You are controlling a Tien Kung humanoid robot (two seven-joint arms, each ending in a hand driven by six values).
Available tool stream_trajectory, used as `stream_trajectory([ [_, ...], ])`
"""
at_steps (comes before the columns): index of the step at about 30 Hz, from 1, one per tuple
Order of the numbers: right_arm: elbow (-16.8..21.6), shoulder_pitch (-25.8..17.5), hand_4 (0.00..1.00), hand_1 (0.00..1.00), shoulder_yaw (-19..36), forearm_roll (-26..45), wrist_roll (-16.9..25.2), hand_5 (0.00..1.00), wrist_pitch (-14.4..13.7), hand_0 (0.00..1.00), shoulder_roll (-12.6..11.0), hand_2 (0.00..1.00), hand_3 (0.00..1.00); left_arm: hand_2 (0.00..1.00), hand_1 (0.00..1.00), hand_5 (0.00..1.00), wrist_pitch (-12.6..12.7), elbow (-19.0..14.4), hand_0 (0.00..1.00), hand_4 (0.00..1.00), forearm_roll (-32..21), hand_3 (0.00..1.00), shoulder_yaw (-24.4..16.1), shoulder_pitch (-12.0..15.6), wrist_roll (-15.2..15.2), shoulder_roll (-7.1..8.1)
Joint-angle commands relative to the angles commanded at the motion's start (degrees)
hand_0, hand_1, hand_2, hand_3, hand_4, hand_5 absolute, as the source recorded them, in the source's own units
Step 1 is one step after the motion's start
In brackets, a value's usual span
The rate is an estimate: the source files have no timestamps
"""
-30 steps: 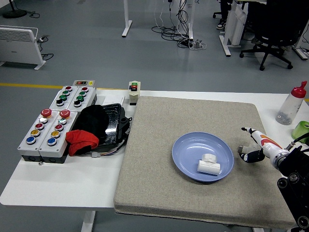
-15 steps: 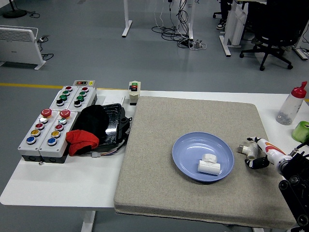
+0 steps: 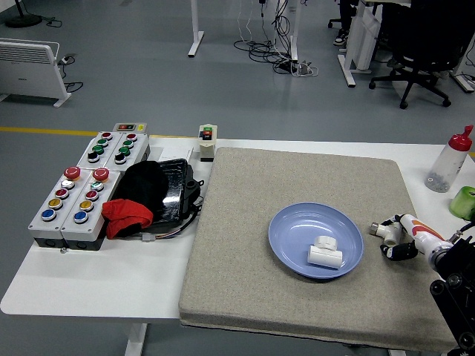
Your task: Pick pipe place plate twice
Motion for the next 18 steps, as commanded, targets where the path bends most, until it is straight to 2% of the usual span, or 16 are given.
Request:
stream_trajectory([
  [10, 4.2, -0.4, 0.388, 0.422, -1.3, 1.7, -0.5, 0.081, 0.1, 0.275, -0.6, 0.536, 0.616, 0.684, 0.673, 0.998, 0.0, 0.0, 0.692, 0.249, 0.1, 0.611, 0.0, 0.1, 0.0, 0.09],
  [18, 11.4, 0.1, 0.387, 0.427, -6.3, 4.1, -0.7, 0.081, -1.1, 0.286, -0.1, 0.535, 0.613, 0.684, 0.674, 0.998, -0.1, 0.0, 0.692, 0.249, 0.0, 0.611, 0.0, 0.1, -0.1, 0.15],
])
